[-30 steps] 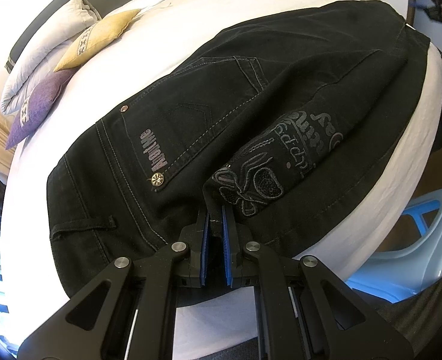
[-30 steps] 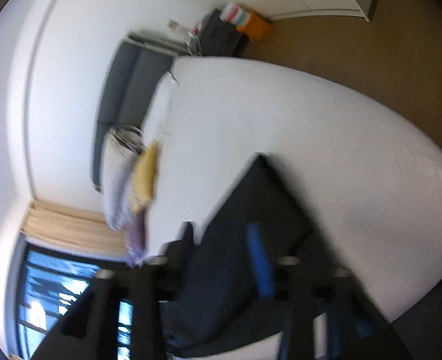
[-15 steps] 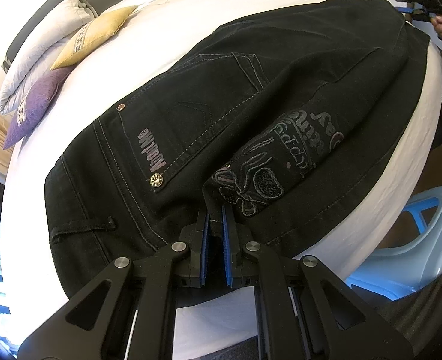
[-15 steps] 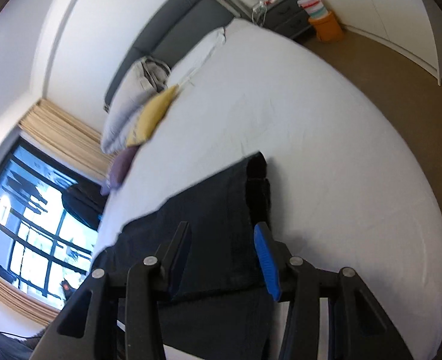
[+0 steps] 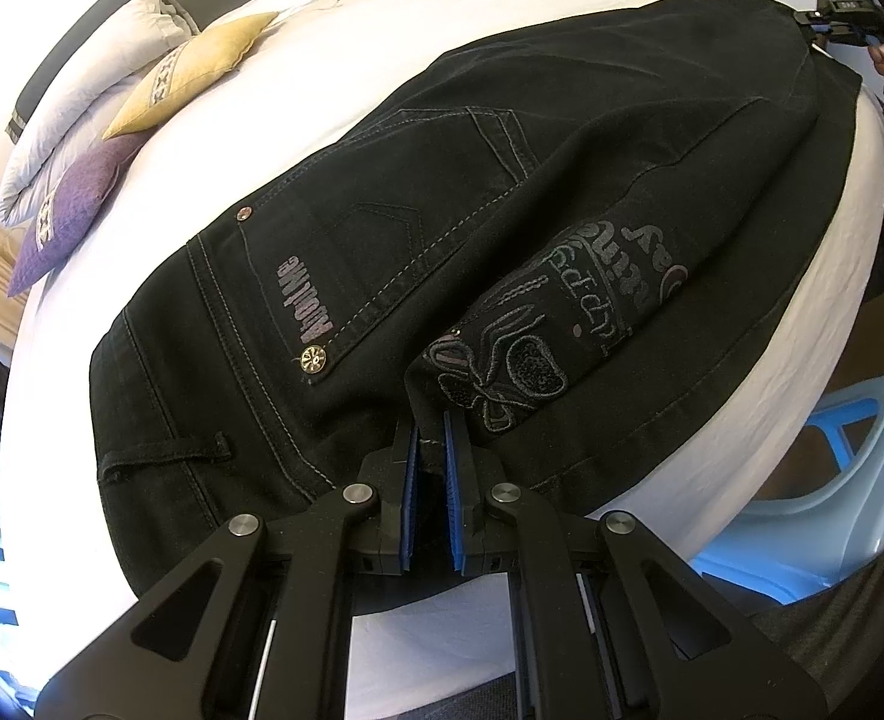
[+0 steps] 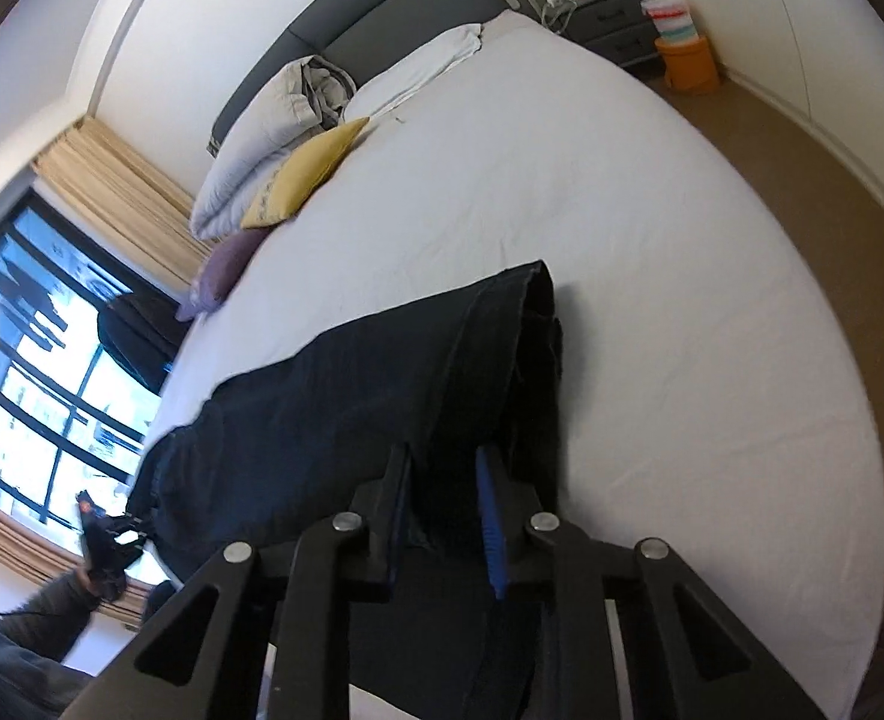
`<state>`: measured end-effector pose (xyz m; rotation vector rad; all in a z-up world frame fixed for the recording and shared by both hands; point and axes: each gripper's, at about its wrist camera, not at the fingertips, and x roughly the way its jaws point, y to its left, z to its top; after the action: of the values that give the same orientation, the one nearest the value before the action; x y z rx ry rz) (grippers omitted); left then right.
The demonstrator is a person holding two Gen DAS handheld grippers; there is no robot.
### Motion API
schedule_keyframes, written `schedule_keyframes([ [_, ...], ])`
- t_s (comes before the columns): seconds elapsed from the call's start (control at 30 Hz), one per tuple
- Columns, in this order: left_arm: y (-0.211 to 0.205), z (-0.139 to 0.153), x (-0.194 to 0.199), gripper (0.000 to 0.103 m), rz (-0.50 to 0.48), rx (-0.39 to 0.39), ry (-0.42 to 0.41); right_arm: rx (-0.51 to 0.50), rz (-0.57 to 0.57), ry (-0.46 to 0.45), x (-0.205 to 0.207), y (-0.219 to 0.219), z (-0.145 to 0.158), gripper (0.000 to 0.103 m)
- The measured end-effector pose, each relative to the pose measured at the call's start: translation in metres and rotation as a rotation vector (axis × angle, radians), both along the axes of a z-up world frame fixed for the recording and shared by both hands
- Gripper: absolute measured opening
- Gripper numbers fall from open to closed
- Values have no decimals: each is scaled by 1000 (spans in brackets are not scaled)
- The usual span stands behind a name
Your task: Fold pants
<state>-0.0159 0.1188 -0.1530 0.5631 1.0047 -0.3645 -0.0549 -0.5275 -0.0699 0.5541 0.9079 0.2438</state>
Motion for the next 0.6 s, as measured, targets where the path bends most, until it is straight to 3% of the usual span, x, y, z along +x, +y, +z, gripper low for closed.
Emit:
schedule_keyframes([
  [0.13, 0, 0, -1, 7, -4, 5, 1, -37, -7, -24, 0, 8, 11, 16],
  [0.4, -2, 2, -4, 7, -13, 12, -10, -135, -22, -67, -27, 23, 65, 14],
  [0.6, 2, 8, -9, 6, -33, -4, 11, -72, -49, 0, -38, 18, 75, 14],
])
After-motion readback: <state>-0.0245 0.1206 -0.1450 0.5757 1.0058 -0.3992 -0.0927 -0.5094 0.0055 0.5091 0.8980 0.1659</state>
